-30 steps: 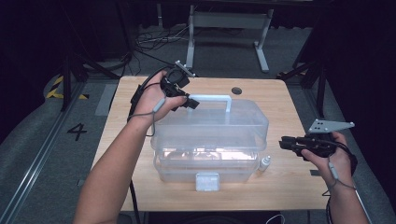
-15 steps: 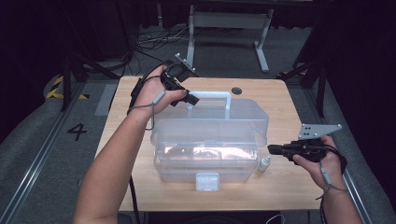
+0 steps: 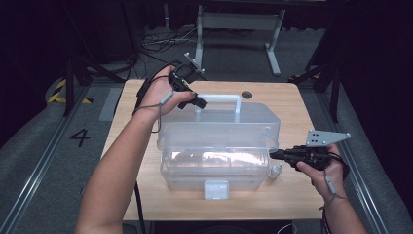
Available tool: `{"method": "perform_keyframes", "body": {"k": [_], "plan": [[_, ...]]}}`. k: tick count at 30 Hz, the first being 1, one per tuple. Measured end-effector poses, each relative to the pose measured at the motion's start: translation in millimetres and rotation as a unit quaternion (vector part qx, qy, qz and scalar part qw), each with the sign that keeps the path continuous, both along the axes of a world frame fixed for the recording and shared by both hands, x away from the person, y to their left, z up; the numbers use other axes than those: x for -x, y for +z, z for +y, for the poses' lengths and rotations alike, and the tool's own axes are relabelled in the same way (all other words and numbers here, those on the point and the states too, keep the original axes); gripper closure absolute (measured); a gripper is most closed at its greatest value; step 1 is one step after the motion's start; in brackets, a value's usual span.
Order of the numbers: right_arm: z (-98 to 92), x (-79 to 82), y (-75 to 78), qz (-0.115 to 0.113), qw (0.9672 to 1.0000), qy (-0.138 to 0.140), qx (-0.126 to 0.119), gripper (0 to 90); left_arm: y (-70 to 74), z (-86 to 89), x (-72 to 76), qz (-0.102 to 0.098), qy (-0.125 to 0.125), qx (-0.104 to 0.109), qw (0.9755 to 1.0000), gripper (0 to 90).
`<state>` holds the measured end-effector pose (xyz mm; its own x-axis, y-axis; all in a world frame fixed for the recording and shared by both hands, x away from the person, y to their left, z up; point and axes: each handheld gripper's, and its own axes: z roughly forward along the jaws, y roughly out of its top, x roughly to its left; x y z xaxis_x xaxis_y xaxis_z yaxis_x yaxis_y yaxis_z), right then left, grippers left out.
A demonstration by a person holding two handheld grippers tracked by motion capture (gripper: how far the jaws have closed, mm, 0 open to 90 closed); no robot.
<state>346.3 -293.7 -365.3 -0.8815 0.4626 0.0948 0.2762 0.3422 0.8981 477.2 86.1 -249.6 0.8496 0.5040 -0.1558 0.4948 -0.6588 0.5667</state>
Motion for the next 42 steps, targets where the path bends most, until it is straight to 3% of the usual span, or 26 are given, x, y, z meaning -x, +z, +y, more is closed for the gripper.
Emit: {"method": "perform_keyframes", "body": {"k": [8, 10, 14, 20, 30, 38, 42], "plan": [[0.9, -1.6, -1.7, -0.005, 0.9999, -0.009, -0.011, 90.0, -1.9, 1.3, 0.2, -0.001, -0.004, 0.011, 0.9999, 72.1], [1.0, -1.9, -1.9, -0.004, 0.9999, -0.008, -0.011, 90.0, -2.1, 1.8, 0.9, -0.009, -0.005, 0.013, 0.9999, 71.9], [1.0, -2.3, -1.7, -0.006, 0.9999, -0.010, -0.012, 90.0, 2.2, 2.1, 6.6, -0.031, -0.019, 0.030, 0.9989, 54.6], [1.4, -3.3, -0.6, -0.007, 0.9999, -0.011, -0.010, 90.0, 16.4, 8.0, 19.4, -0.065, -0.014, 0.037, 0.9971, 43.5], [-0.6, -9.2, 3.7, -0.012, 0.9997, -0.011, -0.015, 90.0, 35.5, 38.6, 48.4, -0.110, 0.016, 0.065, 0.9917, 52.0], [4.1, -15.7, 5.0, -0.014, 0.9997, -0.009, -0.016, 90.0, 39.8, 53.7, 71.2, -0.113, 0.018, 0.076, 0.9905, 57.1], [4.2, -17.2, 6.6, -0.017, 0.9996, -0.012, -0.020, 90.0, 41.3, 60.6, 80.7, -0.119, 0.023, 0.091, 0.9884, 57.6]]}}
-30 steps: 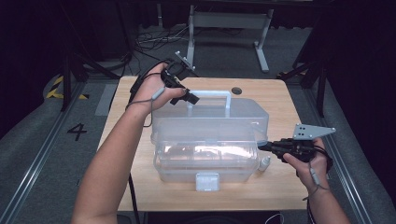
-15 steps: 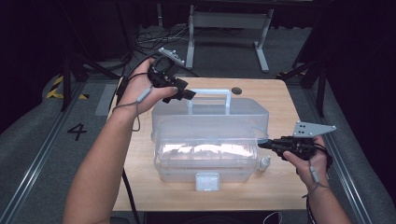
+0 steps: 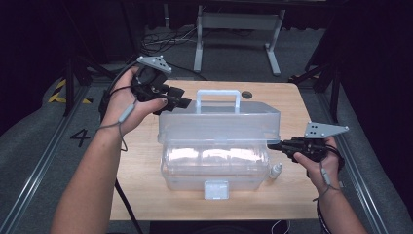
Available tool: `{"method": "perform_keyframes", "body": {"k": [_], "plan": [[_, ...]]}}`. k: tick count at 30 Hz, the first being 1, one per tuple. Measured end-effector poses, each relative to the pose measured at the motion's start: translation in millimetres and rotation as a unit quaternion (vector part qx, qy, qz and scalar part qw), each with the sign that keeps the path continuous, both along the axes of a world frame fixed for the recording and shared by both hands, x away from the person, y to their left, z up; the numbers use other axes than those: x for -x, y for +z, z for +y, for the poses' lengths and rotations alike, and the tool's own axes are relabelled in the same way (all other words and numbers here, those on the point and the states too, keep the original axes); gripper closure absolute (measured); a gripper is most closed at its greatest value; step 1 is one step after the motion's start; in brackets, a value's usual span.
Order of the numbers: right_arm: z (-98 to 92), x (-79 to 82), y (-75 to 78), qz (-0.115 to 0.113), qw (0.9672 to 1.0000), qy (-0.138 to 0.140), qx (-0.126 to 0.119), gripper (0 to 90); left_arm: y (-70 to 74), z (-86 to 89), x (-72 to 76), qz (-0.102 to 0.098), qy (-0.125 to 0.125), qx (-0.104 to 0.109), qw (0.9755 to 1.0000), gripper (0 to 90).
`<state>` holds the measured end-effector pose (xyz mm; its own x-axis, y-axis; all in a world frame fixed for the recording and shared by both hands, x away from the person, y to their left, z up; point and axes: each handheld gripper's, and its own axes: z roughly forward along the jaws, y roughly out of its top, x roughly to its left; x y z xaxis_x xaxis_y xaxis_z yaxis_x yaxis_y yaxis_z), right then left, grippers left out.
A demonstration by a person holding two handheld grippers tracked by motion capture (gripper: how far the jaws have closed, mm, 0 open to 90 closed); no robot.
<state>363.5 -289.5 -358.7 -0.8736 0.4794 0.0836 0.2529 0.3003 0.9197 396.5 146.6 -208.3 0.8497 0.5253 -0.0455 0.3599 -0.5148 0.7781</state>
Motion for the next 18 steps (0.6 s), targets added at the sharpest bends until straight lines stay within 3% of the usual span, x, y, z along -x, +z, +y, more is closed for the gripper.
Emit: {"method": "perform_keyframes", "body": {"k": [7, 15, 18], "plan": [[0.2, -2.4, 2.6, -0.007, 0.9999, -0.006, -0.006, 90.0, -2.4, 12.6, 18.8, -0.013, 0.001, 0.030, 0.9995, 62.5], [0.6, -6.8, 7.2, -0.013, 0.9998, -0.011, -0.011, 90.0, -5.0, 25.4, 44.1, -0.027, 0.005, 0.049, 0.9984, 63.3], [1.1, -8.3, 9.1, -0.013, 0.9997, -0.014, -0.013, 90.0, -13.3, 33.2, 58.7, -0.031, 0.006, 0.070, 0.9970, 63.8]]}}
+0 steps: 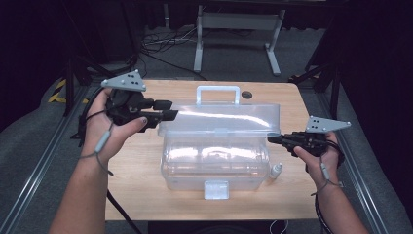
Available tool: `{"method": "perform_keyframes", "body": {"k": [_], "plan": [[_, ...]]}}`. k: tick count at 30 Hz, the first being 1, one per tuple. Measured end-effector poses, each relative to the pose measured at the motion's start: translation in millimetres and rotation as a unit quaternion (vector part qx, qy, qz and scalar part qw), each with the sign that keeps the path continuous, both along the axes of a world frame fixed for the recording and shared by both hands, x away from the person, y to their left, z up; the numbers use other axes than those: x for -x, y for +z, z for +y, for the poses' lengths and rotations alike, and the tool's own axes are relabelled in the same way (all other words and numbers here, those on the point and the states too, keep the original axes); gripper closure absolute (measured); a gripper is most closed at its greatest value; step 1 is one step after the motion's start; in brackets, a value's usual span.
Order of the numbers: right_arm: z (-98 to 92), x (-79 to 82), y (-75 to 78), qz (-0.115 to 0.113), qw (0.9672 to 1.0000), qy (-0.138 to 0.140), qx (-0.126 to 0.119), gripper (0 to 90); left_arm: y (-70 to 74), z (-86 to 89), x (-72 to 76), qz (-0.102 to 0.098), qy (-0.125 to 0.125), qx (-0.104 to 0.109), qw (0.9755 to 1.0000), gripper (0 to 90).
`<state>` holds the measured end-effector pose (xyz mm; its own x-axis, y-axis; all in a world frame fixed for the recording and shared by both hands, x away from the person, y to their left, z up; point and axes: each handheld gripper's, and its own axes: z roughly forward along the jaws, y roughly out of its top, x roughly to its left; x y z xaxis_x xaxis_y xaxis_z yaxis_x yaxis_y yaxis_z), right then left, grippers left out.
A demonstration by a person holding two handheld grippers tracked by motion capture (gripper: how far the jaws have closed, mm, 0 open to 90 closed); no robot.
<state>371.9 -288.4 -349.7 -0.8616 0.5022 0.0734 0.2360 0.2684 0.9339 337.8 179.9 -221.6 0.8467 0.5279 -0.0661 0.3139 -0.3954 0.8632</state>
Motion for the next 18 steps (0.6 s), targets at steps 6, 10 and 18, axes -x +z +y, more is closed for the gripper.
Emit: {"method": "perform_keyframes", "body": {"k": [6, 10, 18], "plan": [[0.9, -2.2, 2.7, -0.001, 1.0000, -0.006, -0.003, 90.0, -17.4, 7.3, 22.2, -0.004, -0.009, 0.023, 0.9997, 65.6], [1.4, -3.3, 4.3, -0.002, 0.9999, -0.012, -0.004, 90.0, -28.3, 4.4, 28.8, -0.010, 0.000, -0.003, 0.9999, 63.8], [2.0, -6.8, 7.4, -0.005, 0.9998, -0.018, -0.010, 90.0, -55.8, 0.7, 28.4, 0.008, 0.000, -0.001, 1.0000, 67.5]]}}
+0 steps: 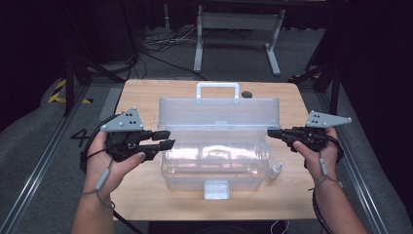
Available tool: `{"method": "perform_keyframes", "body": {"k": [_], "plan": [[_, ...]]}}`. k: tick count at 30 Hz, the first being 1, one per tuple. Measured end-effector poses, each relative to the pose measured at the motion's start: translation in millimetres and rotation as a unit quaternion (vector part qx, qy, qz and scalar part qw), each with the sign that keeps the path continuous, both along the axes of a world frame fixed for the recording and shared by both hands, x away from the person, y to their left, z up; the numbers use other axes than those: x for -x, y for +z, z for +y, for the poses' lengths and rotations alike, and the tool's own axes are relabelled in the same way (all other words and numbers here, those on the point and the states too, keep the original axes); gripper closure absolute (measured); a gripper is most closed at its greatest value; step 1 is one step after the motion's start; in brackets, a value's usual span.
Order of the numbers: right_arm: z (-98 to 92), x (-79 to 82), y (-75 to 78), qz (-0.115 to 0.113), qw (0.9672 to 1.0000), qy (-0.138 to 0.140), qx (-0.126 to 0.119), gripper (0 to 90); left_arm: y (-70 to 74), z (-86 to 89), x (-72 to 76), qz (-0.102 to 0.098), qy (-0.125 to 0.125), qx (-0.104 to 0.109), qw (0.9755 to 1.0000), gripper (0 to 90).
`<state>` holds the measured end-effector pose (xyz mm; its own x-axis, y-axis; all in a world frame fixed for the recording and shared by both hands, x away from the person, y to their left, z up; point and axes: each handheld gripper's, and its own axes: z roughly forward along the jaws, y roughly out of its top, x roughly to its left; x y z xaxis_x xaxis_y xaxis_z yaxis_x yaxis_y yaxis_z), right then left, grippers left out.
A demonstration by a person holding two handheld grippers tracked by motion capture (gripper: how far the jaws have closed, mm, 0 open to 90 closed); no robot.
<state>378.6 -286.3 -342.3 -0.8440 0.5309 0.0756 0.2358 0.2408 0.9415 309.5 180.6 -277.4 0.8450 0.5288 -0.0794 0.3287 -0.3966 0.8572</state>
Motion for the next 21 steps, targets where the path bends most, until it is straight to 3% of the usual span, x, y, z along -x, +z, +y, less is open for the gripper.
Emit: {"method": "perform_keyframes", "body": {"k": [7, 10, 14, 21], "plan": [[-0.1, -0.1, 0.0, -0.001, 1.0000, -0.002, -0.003, 90.0, -16.9, -3.6, -10.8, 0.014, 0.007, 0.000, 0.9999, 69.9], [0.0, 0.1, -0.3, -0.002, 1.0000, -0.003, -0.004, 90.0, -25.8, -2.5, -16.7, 0.016, 0.026, -0.007, 0.9995, 72.2], [-0.4, -0.3, -0.7, -0.003, 1.0000, -0.002, -0.006, 90.0, -34.0, 0.4, -22.4, 0.020, 0.047, 0.009, 0.9987, 78.7], [-0.6, -0.5, -0.8, -0.007, 1.0000, -0.002, -0.005, 90.0, -41.3, 3.1, -30.3, -0.005, 0.079, 0.017, 0.9967, 88.7]]}}
